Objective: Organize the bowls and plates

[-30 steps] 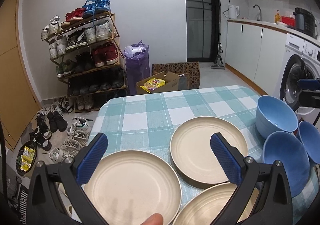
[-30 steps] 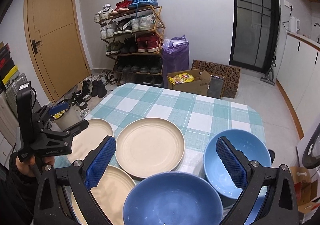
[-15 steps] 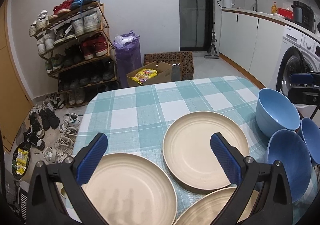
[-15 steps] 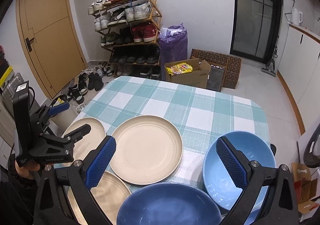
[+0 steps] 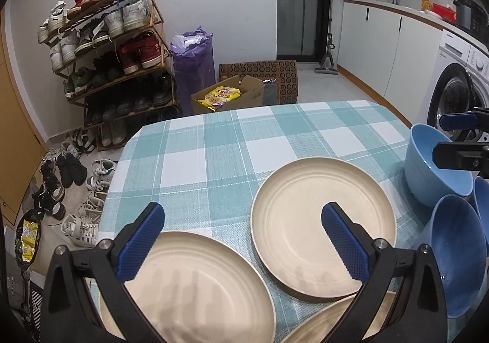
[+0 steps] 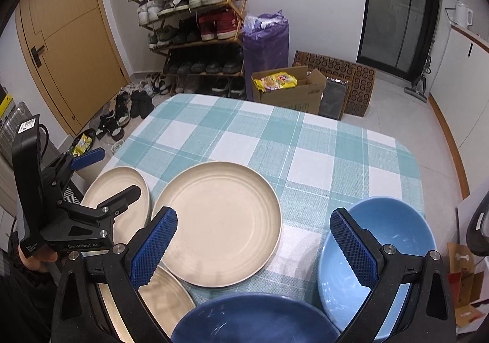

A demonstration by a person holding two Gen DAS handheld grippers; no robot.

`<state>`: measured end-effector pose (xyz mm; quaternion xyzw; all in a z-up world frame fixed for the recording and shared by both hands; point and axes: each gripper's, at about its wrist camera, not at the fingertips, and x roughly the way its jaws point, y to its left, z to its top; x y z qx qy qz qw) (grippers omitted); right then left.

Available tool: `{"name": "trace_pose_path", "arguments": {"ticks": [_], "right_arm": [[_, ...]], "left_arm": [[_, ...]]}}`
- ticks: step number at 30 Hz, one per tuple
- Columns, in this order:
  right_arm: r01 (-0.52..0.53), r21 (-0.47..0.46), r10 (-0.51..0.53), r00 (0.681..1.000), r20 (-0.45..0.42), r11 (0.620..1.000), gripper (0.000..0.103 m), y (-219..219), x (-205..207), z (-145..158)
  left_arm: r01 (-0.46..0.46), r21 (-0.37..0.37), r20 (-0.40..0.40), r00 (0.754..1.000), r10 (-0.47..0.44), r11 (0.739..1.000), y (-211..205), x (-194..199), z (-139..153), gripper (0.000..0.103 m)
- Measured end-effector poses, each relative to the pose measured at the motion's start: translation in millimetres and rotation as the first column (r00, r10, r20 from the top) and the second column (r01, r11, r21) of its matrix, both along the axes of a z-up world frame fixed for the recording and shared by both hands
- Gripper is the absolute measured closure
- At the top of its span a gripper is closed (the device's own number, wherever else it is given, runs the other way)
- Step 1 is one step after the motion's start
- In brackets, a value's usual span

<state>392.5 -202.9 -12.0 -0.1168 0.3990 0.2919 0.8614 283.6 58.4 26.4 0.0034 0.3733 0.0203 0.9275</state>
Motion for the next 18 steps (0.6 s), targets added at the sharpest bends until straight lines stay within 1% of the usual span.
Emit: {"name": "trace_pose_path", "arguments": {"ticks": [9, 14, 18], "right_arm": [[0.001, -0.045, -0.004, 0.998, -0.064, 0.999, 0.003, 9.3, 19.8, -26.7], [-0.015, -0.063, 0.010, 0.996, -0.088, 0.998, 0.003, 13.7, 23.1, -38.9], [-0.023, -0.078, 0.014, 0.994, -0.106, 0.997, 0.004, 18.9, 26.0, -45.8]], "left_arm": [[0.010, 0.008, -0.022, 1.000, -0.009, 1.000, -4.4, 10.8, -11.0, 0.000], [0.019, 0.008, -0.045, 0.999, -0.018, 1.000, -7.1, 17.3, -19.5, 0.000], [0.005, 0.001, -0.065, 0.998, -0.005, 1.000, -4.7, 23.5, -27.2, 0.000]]}}
